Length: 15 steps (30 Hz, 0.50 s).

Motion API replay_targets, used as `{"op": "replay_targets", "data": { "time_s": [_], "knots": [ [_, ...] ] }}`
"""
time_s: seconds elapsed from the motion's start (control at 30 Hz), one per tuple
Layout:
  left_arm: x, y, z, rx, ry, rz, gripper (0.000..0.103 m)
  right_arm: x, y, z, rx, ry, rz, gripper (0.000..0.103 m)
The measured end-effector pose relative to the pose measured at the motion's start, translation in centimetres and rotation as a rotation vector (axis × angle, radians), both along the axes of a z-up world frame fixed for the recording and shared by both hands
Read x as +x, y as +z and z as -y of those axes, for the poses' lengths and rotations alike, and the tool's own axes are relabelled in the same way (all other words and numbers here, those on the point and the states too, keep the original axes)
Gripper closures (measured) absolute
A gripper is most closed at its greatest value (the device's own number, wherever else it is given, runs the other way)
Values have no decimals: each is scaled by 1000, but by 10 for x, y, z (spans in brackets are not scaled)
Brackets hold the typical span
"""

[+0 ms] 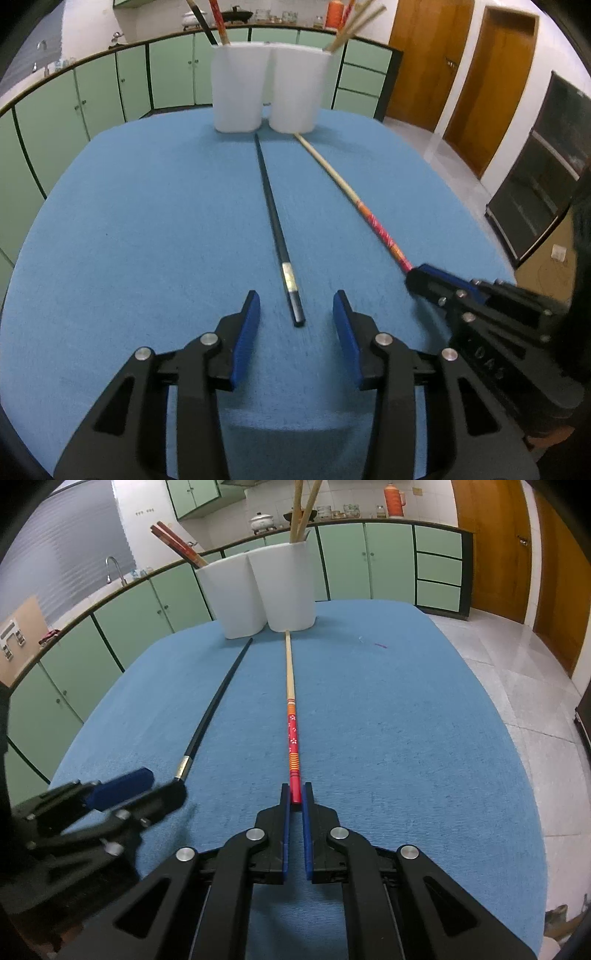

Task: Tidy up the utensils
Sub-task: 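Grasp the black chopstick with the left tool while the right tool holds the red-patterned chopstick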

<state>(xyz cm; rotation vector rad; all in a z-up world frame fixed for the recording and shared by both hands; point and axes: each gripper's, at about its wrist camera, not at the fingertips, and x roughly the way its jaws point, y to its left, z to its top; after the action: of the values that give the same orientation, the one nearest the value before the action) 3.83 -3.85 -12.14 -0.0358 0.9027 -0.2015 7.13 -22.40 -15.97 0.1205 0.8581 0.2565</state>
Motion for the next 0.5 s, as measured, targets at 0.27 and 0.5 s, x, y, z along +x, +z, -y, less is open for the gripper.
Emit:
{"op": "replay_targets", "data": {
  "time_s": [0.27,0.5],
  "knots": [
    [4,-3,0,34,12,16,96,1,-1,0,24,36,-3,95],
    [10,-1,-27,29,89,19,97,-10,2,10,41,39,17,82]
  ]
}}
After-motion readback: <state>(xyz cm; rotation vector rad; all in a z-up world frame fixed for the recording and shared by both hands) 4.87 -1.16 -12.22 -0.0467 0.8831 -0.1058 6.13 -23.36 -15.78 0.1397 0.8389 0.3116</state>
